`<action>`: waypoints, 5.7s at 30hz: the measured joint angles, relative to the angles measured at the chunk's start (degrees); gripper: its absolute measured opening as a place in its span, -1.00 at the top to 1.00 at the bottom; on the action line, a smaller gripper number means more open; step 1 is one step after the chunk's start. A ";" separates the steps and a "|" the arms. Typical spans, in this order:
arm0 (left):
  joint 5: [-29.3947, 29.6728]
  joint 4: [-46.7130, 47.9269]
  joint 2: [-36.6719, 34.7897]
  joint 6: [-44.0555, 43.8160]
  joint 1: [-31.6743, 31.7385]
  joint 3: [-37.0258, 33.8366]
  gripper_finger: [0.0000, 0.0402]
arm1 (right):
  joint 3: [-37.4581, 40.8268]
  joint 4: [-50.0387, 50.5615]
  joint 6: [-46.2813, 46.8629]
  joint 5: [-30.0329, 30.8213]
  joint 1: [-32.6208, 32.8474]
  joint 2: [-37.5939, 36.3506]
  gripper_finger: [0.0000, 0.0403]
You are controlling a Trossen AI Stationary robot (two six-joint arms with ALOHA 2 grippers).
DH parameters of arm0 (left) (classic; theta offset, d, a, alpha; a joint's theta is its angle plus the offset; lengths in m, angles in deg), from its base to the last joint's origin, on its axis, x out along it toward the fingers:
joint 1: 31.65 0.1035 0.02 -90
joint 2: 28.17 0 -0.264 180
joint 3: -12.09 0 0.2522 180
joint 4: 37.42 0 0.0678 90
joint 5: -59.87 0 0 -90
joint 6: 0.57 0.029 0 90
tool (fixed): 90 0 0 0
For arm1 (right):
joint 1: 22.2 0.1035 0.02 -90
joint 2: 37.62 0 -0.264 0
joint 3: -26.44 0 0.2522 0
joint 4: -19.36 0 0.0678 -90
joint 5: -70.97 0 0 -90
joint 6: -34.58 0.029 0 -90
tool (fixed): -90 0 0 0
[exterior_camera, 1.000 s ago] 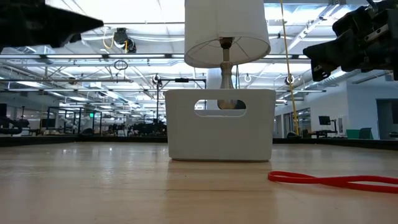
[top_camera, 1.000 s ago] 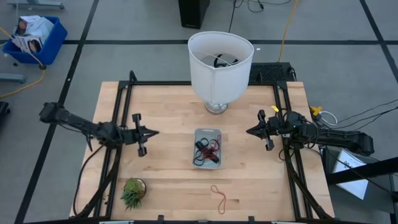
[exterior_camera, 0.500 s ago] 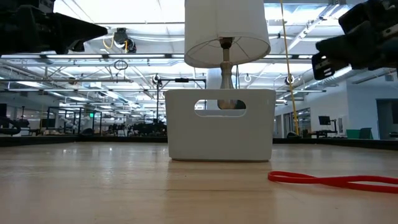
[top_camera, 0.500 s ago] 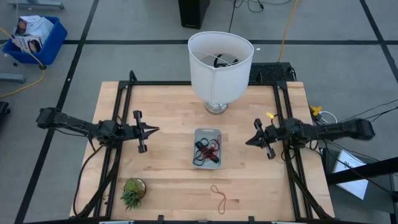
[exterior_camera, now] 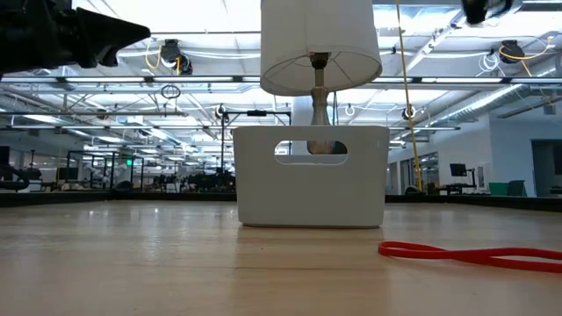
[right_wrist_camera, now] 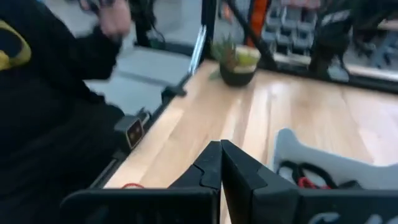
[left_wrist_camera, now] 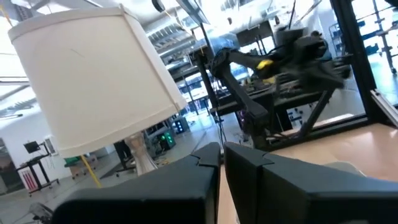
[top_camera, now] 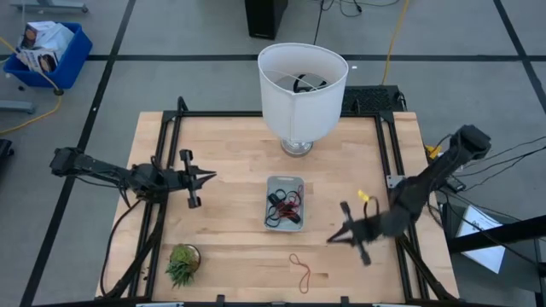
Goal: Pick and place rubber bands into bin
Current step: Put the red rubber band into the gray bin
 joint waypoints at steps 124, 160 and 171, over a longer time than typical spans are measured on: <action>0.02 1.45 0.13 -3.54 0.00 0.04 0.85 | -35.66 45.13 8.55 10.19 -5.98 19.93 1.00; 4.96 7.26 0.14 0.16 -0.02 0.04 0.85 | 26.64 -9.56 0.76 -8.19 -30.20 -26.96 1.00; 4.98 7.26 0.13 0.09 -0.01 0.04 0.85 | 9.83 -7.59 -5.53 -8.50 -30.18 -13.56 1.00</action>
